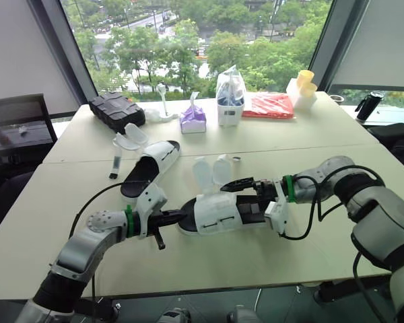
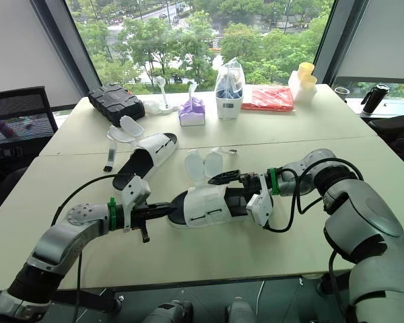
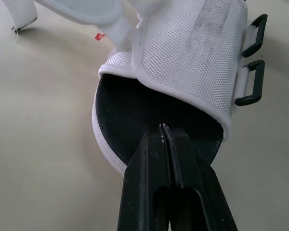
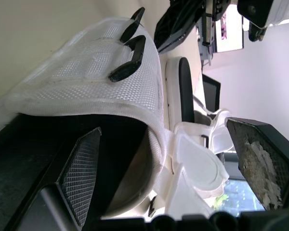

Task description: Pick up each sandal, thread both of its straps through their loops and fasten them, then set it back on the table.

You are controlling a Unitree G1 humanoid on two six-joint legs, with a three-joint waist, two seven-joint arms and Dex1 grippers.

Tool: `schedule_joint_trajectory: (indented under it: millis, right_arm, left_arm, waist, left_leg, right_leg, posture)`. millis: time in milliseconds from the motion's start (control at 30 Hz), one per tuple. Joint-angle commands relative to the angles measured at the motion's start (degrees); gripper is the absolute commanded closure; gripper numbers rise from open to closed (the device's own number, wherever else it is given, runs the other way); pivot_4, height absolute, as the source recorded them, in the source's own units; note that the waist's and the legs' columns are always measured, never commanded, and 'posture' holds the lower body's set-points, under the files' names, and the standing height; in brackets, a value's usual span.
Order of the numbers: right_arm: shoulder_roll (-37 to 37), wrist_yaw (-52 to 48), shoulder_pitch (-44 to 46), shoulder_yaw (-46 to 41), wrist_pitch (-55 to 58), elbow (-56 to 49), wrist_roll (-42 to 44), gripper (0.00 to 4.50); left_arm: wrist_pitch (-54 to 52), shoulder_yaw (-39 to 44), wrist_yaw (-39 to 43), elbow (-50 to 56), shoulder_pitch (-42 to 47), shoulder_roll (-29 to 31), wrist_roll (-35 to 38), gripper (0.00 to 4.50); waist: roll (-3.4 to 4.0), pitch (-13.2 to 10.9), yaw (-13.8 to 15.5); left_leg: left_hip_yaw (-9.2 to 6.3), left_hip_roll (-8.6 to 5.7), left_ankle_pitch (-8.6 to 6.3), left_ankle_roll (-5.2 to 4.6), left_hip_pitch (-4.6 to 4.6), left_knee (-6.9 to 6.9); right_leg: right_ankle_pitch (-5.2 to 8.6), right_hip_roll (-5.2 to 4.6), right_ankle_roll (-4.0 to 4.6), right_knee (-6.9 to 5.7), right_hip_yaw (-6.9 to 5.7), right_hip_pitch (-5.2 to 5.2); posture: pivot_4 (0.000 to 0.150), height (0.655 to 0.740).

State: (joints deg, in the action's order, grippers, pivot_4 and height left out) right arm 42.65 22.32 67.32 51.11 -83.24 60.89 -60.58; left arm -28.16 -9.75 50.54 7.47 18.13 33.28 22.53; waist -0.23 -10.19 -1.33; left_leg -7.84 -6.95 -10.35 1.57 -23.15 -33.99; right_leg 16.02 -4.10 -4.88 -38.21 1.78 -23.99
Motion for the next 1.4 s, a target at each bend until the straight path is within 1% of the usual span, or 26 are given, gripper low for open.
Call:
schedule_joint_trajectory:
  millis: [33, 267, 333, 567, 800, 967, 1033, 1133, 1200, 1333, 1400]
  right_arm:
    - [0.9, -7.1, -1.0, -4.6, -0.5, -1.7, 8.2, 0.04]
    - [1.1, -20.6, -5.9, -8.6, 0.5, -6.4, 19.9, 0.04]
    - [1.0, -24.0, -7.3, -9.5, 1.1, -8.3, 22.8, 0.04]
    - [0.1, -33.4, -10.7, -12.0, 4.3, -13.9, 30.7, 0.04]
    - [-1.6, -41.1, -14.2, -13.2, 7.3, -18.8, 37.4, 0.04]
    - [-2.1, -45.7, -16.2, -13.9, 9.0, -21.2, 40.9, 0.04]
    - [-1.7, -48.2, -16.8, -13.9, 10.2, -21.7, 42.8, 0.04]
    - [1.2, -55.7, -16.9, -13.8, 14.5, -22.1, 48.2, 0.04]
    - [3.8, -62.7, -17.4, -13.8, 18.8, -23.7, 53.2, 0.04]
    - [9.1, -78.2, -19.0, -16.3, 32.4, -29.5, 65.3, 0.04]
    - [10.5, -84.1, -18.9, -19.0, 39.4, -31.2, 69.4, 0.04]
  left_arm:
    - [3.6, -2.5, 3.7, -5.3, 4.3, -1.7, -2.3, 4.50]
    - [7.2, -5.3, 7.4, -11.9, 8.0, -4.0, -5.9, 4.50]
    - [7.8, -5.5, 8.1, -13.3, 8.8, -4.9, -6.5, 4.50]
    - [8.8, -6.0, 9.7, -15.7, 10.3, -8.3, -7.0, 4.50]
    - [10.9, -4.1, 9.5, -16.0, 8.1, -11.5, -6.1, 4.50]
    - [12.1, -5.3, 9.4, -16.2, 5.2, -11.5, -7.8, 4.50]
    - [12.1, -6.2, 9.2, -15.7, 4.2, -11.2, -8.7, 4.50]
    - [11.6, -7.2, 8.3, -14.9, 3.3, -11.1, -9.9, 4.50]
    - [11.5, -7.3, 8.0, -14.6, 3.1, -11.2, -10.3, 4.50]
    - [11.4, -7.7, 7.5, -14.5, 3.1, -11.4, -10.8, 4.50]
    - [11.3, -7.7, 7.4, -14.6, 3.2, -11.6, -11.0, 4.50]
  waist:
    - [-0.01, 0.0, 0.1]
    - [-0.01, 0.0, 0.0]
    - [-0.01, 0.0, 0.0]
    - [-0.01, 0.0, 0.3]
    - [-0.02, 0.0, 0.3]
    - [-0.02, 0.0, 0.4]
    - [-0.02, 0.0, 0.4]
    - [-0.02, 0.0, 0.4]
    - [-0.02, 0.0, 0.5]
    - [-0.03, 0.0, 0.5]
    - [-0.02, 0.0, 0.5]
  left_leg:
    - [0.00, 0.00, 0.00, 0.00, 0.00, -0.01]
    - [0.01, 0.03, -0.03, -0.06, 0.01, -0.05]
    - [0.01, 0.04, -0.16, -0.28, 0.02, -0.06]
    - [0.01, 0.04, -0.20, -0.35, 0.04, -0.17]
    - [-0.02, 0.04, -0.28, -0.48, 0.07, -0.22]
    - [-0.02, 0.04, -0.29, -0.49, 0.11, -0.22]
    - [-0.02, 0.04, -0.34, -0.55, 0.31, -0.21]
    - [-0.01, 0.04, -0.40, -0.64, 0.69, -0.15]
    - [-0.01, 0.04, -0.41, -0.65, 0.70, -0.16]
    - [-0.01, 0.04, -0.45, -0.72, 0.71, -0.19]
    - [-0.01, 0.04, -0.46, -0.74, 0.71, -0.19]
  right_leg:
    - [0.00, 0.02, 0.00, 0.00, 0.00, 0.01]
    - [-0.01, 0.00, -0.01, 0.02, -0.01, 0.05]
    - [-0.01, 0.00, -0.01, 0.02, -0.01, 0.05]
    - [-0.01, -0.01, -0.02, 0.03, -0.02, 0.16]
    - [-0.02, -0.03, -0.03, 0.07, -0.09, 0.25]
    - [-0.02, -0.03, -0.04, 0.07, -0.10, 0.28]
    - [-0.02, -0.04, -0.04, 0.10, -0.10, 0.48]
    - [0.00, -0.07, -0.04, 0.17, -0.10, 0.87]
    - [0.01, -0.09, -0.04, 0.21, -0.11, 0.91]
    - [0.01, -0.16, -0.04, 0.29, -0.19, 1.00]
    - [0.01, -0.21, -0.05, 0.29, -0.23, 1.01]
  posture:
    - [0.150, 0.7400]
    - [0.150, 0.7400]
    - [0.150, 0.7400]
    - [0.150, 0.7400]
    - [0.150, 0.7400]
    - [0.150, 0.7400]
    - [0.150, 0.7400]
    - [0.150, 0.7400]
    - [0.150, 0.7400]
    - [0.150, 0.7400]
    - [0.150, 0.7400]
